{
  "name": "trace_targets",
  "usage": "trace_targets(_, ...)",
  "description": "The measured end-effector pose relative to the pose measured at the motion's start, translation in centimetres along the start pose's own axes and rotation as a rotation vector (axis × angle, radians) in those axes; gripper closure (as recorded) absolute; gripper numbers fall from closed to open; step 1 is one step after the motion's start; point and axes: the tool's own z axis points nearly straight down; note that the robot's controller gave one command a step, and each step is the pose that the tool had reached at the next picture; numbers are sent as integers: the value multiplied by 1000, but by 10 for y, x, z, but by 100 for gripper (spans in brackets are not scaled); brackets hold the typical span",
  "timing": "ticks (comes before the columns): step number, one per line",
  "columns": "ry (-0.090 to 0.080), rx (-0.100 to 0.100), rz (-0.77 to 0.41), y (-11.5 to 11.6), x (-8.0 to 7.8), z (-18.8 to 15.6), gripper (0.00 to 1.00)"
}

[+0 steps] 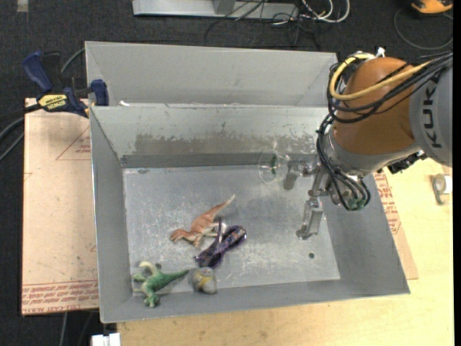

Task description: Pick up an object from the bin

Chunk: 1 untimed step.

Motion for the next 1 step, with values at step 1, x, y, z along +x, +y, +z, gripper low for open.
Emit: trace_targets(1,-8,1,-2,0,-1,-5,0)
